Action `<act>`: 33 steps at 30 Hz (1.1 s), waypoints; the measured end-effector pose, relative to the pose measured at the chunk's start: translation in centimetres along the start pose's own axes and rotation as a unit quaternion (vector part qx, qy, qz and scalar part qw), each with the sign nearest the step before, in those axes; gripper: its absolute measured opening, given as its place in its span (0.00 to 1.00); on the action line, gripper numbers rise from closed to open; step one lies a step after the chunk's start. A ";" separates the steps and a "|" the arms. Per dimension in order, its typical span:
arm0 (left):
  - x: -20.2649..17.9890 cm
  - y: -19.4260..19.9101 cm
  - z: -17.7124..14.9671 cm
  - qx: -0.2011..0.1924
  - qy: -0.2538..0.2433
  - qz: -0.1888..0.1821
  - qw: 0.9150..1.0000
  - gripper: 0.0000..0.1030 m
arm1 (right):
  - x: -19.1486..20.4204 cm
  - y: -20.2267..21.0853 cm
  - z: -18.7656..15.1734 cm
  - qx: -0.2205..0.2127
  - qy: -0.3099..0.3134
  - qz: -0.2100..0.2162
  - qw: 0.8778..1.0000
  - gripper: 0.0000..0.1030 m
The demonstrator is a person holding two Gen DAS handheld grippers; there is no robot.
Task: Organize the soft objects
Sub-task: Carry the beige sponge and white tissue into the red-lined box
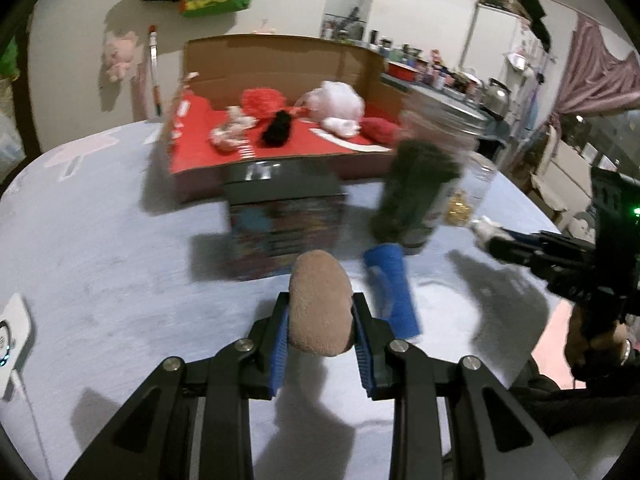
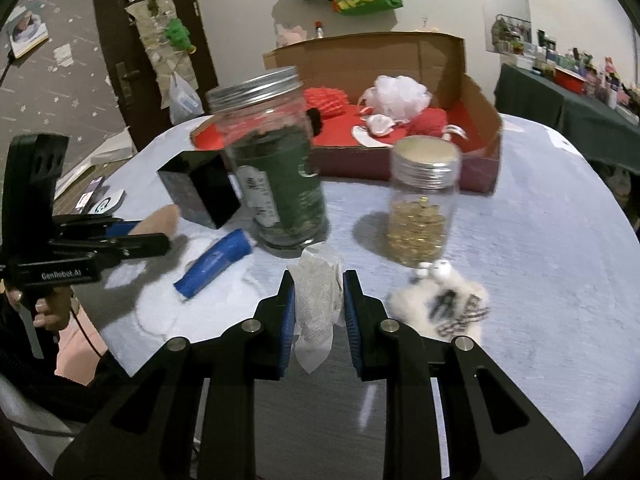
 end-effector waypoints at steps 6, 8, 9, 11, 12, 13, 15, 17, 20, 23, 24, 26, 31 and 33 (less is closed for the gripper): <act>3.5 0.2 0.1 0.000 0.026 0.034 0.999 0.30 | -2.2 1.2 0.2 -0.006 -0.021 -0.016 1.000 0.21; 4.3 0.0 0.2 0.001 0.028 0.042 0.999 0.30 | -2.9 1.4 0.2 -0.006 -0.026 -0.022 0.999 0.21; 4.7 0.0 0.2 0.001 0.029 0.047 0.998 0.30 | -3.3 1.6 0.2 -0.007 -0.028 -0.026 0.999 0.21; 5.5 -0.2 0.4 0.001 0.032 0.053 0.998 0.30 | -3.9 1.9 0.4 -0.008 -0.031 -0.033 0.999 0.21; 5.8 -0.2 0.5 0.001 0.034 0.053 0.998 0.30 | -4.2 2.0 0.4 -0.008 -0.031 -0.037 0.999 0.21; 6.2 -0.4 0.6 0.001 0.036 0.053 0.998 0.30 | -4.5 2.2 0.5 -0.009 -0.033 -0.040 0.999 0.21; 6.7 -0.7 0.9 0.001 0.037 0.051 0.998 0.30 | -5.1 2.5 0.6 -0.008 -0.037 -0.043 0.998 0.21; 6.9 -1.0 1.2 0.001 0.034 0.048 0.998 0.30 | -5.7 2.6 0.8 -0.008 -0.036 -0.050 0.998 0.21; 7.0 -1.4 1.8 -0.002 0.023 0.043 0.999 0.30 | -6.5 2.5 1.1 -0.007 -0.037 -0.054 0.998 0.21; 6.9 -1.8 2.4 -0.006 0.014 0.031 0.999 0.30 | -7.4 2.3 1.6 -0.004 -0.038 -0.047 0.998 0.21; 6.9 -2.0 2.7 -0.006 0.012 0.027 1.000 0.30 | -7.5 2.2 1.8 -0.001 -0.035 -0.045 0.998 0.21; 7.0 -2.3 3.2 -0.006 0.007 0.024 1.000 0.30 | -7.9 1.9 2.2 0.004 -0.030 -0.045 0.999 0.21; 7.5 -2.8 4.8 -0.009 -0.003 0.016 1.000 0.30 | -8.7 1.1 3.6 0.014 -0.017 -0.034 0.999 0.21; 7.6 -2.8 5.5 -0.010 -0.011 0.016 1.000 0.30 | -9.2 1.0 4.2 0.016 -0.013 -0.027 0.999 0.21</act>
Point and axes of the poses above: each gripper's, at about its wrist camera, not at the fingertips, and y roughly against the way its jaws point, x to its left, z to its top, the point moved 2 cm from there along -y, roughly the way its jaws point, and after that the axes turned 9 degrees about z, right-handed, at the moved point
